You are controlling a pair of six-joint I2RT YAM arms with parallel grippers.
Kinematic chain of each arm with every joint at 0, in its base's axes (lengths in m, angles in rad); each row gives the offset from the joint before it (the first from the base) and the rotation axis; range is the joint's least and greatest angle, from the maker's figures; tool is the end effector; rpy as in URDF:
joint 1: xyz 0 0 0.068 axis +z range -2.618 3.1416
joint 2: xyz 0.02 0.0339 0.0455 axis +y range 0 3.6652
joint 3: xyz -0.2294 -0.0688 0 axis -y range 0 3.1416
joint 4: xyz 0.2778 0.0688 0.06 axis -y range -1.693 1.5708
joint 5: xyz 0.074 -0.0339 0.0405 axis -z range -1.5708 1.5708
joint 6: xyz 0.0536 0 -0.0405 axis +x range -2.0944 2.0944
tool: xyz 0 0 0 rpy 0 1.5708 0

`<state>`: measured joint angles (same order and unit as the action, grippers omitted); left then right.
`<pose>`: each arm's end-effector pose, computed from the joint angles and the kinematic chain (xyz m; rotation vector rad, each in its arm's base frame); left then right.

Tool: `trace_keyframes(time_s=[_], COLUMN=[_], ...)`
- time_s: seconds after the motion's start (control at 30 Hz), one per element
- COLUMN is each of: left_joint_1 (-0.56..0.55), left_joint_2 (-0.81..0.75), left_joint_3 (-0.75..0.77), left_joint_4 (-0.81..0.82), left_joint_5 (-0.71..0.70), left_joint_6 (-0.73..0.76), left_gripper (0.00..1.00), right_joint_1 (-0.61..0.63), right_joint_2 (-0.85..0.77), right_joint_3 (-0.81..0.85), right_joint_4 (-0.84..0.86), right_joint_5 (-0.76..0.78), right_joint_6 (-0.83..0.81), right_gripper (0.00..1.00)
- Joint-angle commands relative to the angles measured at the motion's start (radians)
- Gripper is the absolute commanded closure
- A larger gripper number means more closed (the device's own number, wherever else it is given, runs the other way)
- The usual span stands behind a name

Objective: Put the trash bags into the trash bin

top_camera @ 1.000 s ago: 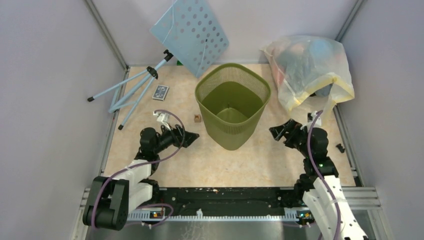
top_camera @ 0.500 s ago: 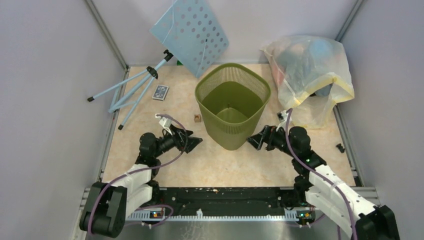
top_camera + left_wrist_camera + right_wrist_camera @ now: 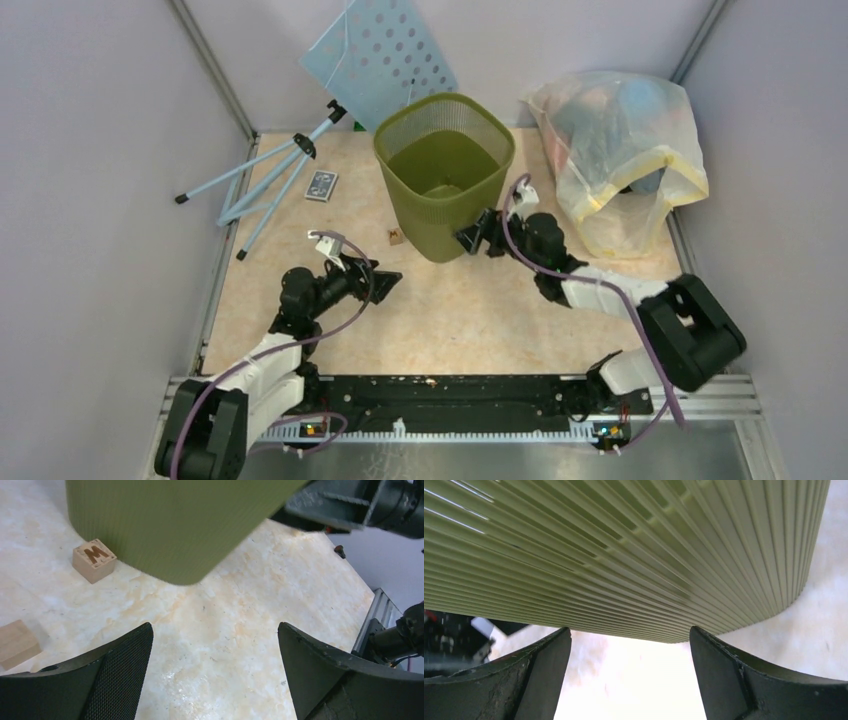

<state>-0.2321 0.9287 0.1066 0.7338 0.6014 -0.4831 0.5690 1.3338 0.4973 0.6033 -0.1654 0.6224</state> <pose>0.2202 -0.0832 0.1241 0.2634 1.7302 -1.0285 0.2650 0.1800 0.1412 -0.0742 1.9144 0.9789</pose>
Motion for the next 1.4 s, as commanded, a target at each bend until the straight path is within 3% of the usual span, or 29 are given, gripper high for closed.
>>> trace_keyframes(time_s=[0.0,0.23,0.3,0.5,0.6,0.77,0.9,1.1,1.23,1.37], left_joint_1=[-0.004,-0.006,-0.020,-0.223,-0.330,-0.497,-0.644,-0.805,-0.906,-0.927], left_joint_2=[-0.048,0.002,0.036,0.050,0.063,0.122,0.191,0.337,0.503,0.697], left_joint_3=[-0.004,-0.010,-0.014,0.033,0.056,0.154,0.270,0.514,0.741,0.968], left_joint_4=[-0.022,0.054,0.104,0.054,0.039,-0.028,-0.102,-0.236,-0.364,-0.481], left_joint_5=[-0.084,-0.096,-0.087,-0.235,-0.303,-0.472,-0.590,-0.695,-0.748,-0.764], left_joint_6=[0.039,0.004,-0.003,0.110,0.150,0.213,0.298,0.439,0.563,0.597], left_gripper=[0.01,0.01,0.02,0.02,0.02,0.05,0.05,0.06,0.05,0.03], right_joint_1=[0.002,-0.011,-0.033,-0.176,-0.293,-0.665,-0.846,-0.906,-0.906,-0.905], right_joint_2=[0.122,0.007,-0.066,-0.334,-0.467,-0.518,-0.523,-0.499,-0.546,-0.670], right_joint_3=[0.227,0.261,0.248,0.192,0.178,0.159,0.098,0.045,0.046,0.084], right_joint_4=[0.039,-0.190,-0.287,-0.556,-0.693,-0.796,-0.757,-0.699,-0.720,-0.839], right_joint_5=[0.071,0.155,0.195,0.274,0.286,0.124,0.040,0.100,0.100,0.195], right_joint_6=[0.000,-0.036,-0.044,-0.087,-0.111,-0.038,0.064,0.164,0.181,0.164], right_gripper=[0.14,0.14,0.18,0.23,0.28,0.37,0.40,0.54,0.52,0.47])
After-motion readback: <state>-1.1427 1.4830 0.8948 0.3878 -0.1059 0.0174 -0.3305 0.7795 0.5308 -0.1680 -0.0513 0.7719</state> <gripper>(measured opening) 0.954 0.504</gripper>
